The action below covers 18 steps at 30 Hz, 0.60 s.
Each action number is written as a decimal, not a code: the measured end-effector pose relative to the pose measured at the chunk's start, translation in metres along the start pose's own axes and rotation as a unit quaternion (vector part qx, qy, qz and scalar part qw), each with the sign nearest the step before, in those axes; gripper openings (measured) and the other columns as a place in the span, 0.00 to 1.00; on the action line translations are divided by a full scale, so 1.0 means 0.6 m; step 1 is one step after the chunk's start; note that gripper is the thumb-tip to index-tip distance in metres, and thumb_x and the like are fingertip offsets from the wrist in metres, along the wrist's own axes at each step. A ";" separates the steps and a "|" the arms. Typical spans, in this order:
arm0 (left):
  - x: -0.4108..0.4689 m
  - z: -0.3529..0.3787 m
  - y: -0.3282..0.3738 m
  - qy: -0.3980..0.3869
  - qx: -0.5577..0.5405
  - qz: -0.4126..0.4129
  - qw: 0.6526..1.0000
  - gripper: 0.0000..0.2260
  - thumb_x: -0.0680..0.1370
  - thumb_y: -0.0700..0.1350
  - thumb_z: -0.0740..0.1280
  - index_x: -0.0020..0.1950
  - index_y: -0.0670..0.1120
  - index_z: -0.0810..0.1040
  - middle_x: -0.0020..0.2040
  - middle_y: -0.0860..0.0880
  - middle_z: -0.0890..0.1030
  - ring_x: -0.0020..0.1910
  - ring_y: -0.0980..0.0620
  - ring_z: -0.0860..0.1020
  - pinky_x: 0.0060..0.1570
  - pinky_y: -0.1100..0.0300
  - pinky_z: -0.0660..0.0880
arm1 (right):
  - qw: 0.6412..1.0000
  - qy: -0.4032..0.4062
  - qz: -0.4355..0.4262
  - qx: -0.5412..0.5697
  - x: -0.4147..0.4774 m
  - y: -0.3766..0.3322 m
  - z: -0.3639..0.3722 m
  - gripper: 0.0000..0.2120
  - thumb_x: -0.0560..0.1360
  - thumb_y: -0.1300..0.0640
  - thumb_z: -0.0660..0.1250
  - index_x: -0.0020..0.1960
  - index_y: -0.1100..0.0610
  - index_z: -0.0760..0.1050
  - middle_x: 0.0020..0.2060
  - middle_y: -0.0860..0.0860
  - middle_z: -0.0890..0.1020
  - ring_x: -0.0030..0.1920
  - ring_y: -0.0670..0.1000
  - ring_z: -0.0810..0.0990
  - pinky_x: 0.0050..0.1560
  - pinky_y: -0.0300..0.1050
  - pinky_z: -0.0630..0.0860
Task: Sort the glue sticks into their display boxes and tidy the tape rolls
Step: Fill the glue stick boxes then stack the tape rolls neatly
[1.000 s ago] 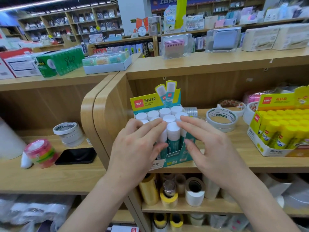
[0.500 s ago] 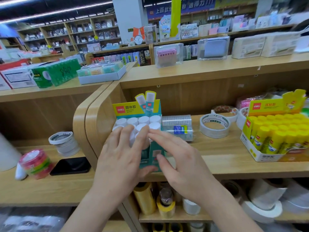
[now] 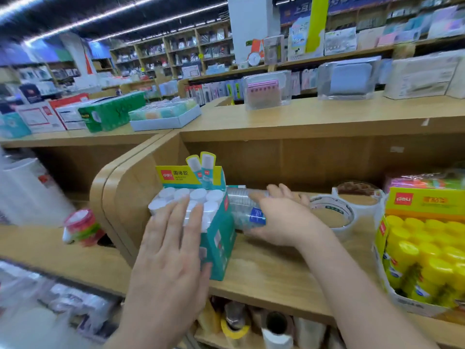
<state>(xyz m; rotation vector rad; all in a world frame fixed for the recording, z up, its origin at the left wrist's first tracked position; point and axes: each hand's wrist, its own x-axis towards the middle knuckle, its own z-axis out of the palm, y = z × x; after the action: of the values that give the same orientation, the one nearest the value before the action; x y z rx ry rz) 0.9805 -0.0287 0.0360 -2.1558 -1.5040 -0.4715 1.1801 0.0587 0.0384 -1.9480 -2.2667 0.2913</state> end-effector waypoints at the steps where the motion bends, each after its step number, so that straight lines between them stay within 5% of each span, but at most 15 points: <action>1: -0.001 -0.007 0.023 0.027 -0.018 0.016 0.999 0.32 0.70 0.47 0.65 0.72 0.37 0.65 0.72 0.38 0.67 0.70 0.38 0.66 0.68 0.42 0.64 | 1.000 0.008 -0.004 -0.004 0.000 0.004 0.002 0.37 0.70 0.32 0.64 0.74 0.39 0.56 0.70 0.53 0.62 0.73 0.58 0.58 0.71 0.65 0.55; 5: 0.009 0.003 0.126 0.038 -0.127 0.076 0.988 0.27 0.70 0.43 0.60 0.69 0.37 0.71 0.70 0.41 0.72 0.68 0.44 0.70 0.69 0.53 0.64 | 1.000 0.020 -0.018 0.001 -0.014 0.019 -0.010 0.22 0.73 0.38 0.61 0.65 0.41 0.65 0.58 0.51 0.64 0.59 0.57 0.71 0.60 0.57 0.63; 12: 0.080 0.068 0.162 -0.077 -0.174 -0.017 0.982 0.38 0.72 0.57 0.61 0.78 0.45 0.54 0.78 0.48 0.58 0.76 0.51 0.52 0.75 0.60 0.41 | 0.997 0.046 -0.025 0.062 -0.017 0.057 -0.042 0.10 0.80 0.51 0.52 0.48 0.49 0.72 0.47 0.47 0.74 0.57 0.54 0.76 0.57 0.57 0.68; 15: 0.114 0.081 0.166 -0.134 -0.137 -0.019 0.981 0.37 0.75 0.62 0.60 0.79 0.52 0.49 0.79 0.52 0.54 0.76 0.49 0.52 0.76 0.49 0.49 | 0.993 0.050 -0.012 0.109 -0.001 0.062 -0.065 0.09 0.77 0.55 0.55 0.47 0.46 0.73 0.50 0.47 0.78 0.56 0.54 0.75 0.59 0.55 0.69; 18: 0.116 0.090 0.158 -0.129 -0.094 -0.006 0.987 0.29 0.77 0.63 0.57 0.75 0.54 0.60 0.76 0.51 0.63 0.72 0.47 0.63 0.71 0.47 0.59 | 0.978 0.053 -0.039 0.197 0.045 0.056 -0.067 0.09 0.76 0.57 0.58 0.47 0.45 0.74 0.50 0.48 0.80 0.51 0.51 0.77 0.50 0.46 0.74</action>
<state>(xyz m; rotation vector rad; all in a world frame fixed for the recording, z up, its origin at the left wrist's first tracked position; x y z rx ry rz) 1.0941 0.0278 0.0109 -2.4328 -1.6691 -0.3618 1.2176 0.0926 0.0691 -1.6299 -2.0234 0.5648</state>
